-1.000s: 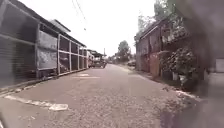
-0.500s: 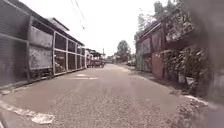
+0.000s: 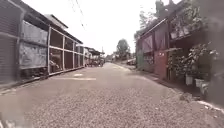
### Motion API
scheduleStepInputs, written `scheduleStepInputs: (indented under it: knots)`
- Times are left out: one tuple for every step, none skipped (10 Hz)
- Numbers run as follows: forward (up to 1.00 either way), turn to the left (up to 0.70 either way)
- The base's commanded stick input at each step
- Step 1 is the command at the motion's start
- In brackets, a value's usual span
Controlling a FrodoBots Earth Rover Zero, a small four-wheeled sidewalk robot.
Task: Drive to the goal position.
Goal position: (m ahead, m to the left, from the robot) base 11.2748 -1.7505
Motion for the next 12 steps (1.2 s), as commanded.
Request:
scheduleStepInputs:
  knots:
    - [0.70, 0.00]
    - [0.70, 0.00]
    - [0.70, 0.00]
    - [0.70, 0.00]
    - [0.70, 0.00]
    - [0.70, 0.00]
    - [0.70, 0.00]
    - [0.70, 0.00]
    - [0.70, 0.00]
    - [0.70, 0.00]
    - [0.70, 0.00]
    - [0.70, 0.00]
